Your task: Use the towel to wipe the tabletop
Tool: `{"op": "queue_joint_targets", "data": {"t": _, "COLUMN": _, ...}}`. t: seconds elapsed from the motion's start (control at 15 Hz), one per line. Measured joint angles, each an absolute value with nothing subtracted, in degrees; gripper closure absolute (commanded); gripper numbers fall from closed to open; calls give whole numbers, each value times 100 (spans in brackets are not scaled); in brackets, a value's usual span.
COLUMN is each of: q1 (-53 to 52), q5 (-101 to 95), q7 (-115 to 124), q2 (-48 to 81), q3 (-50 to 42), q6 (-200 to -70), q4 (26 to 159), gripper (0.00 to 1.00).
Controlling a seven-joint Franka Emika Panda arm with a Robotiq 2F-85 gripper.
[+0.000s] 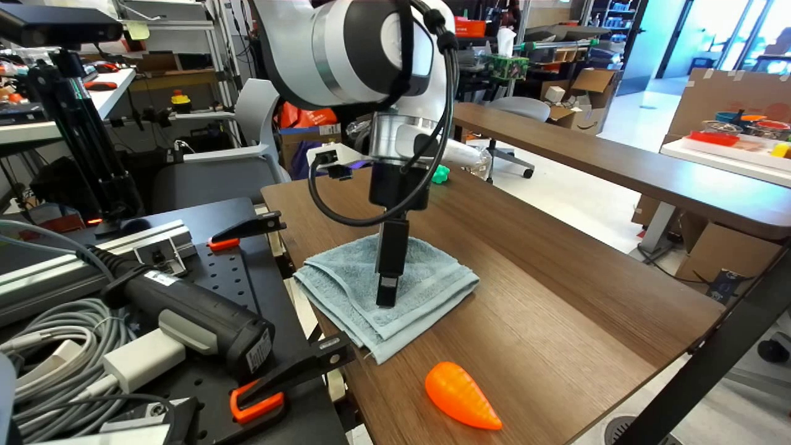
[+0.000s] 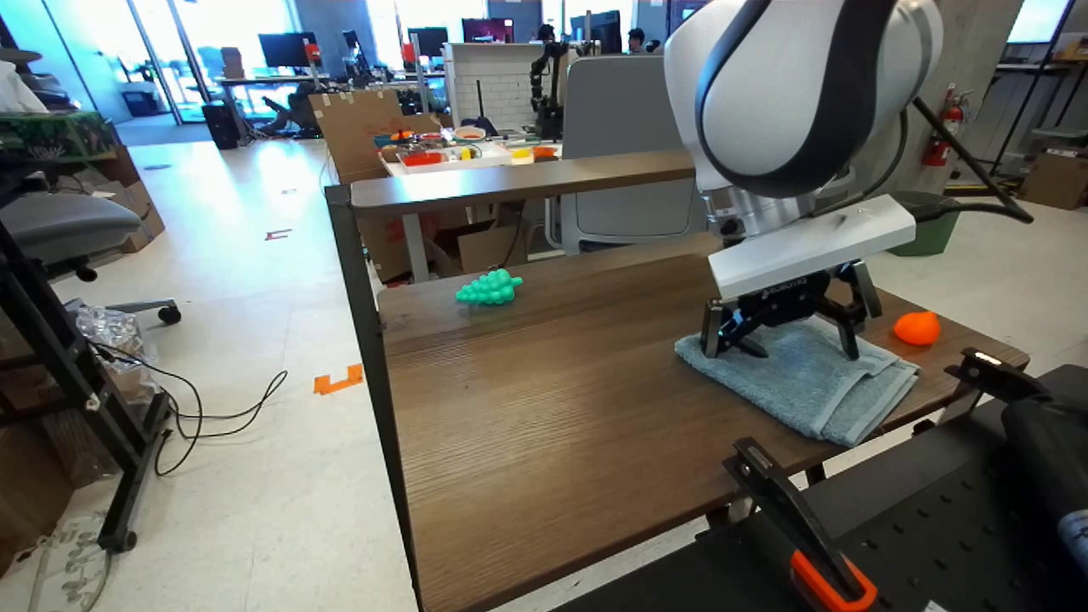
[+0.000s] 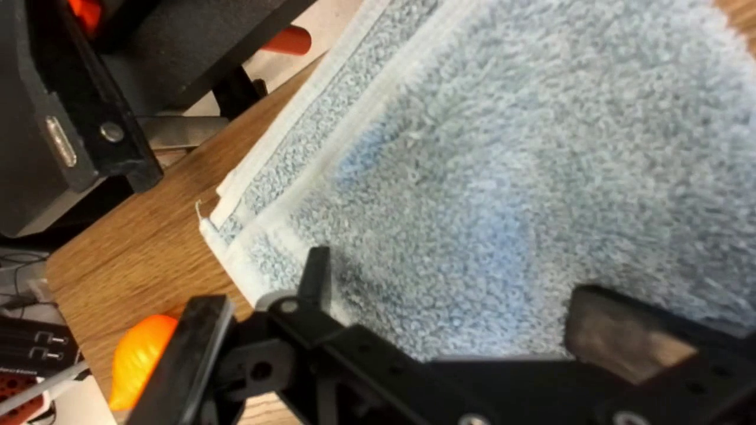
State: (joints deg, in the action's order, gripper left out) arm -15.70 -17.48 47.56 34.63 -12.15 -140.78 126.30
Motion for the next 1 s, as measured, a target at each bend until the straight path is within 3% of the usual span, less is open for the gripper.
{"op": "queue_joint_targets", "data": {"t": 1.0, "q1": -1374, "q5": -1398, "q7": 4316, "q2": 3327, "q3": -842, "q6": -14626, "q4": 12848, "gripper": 0}}
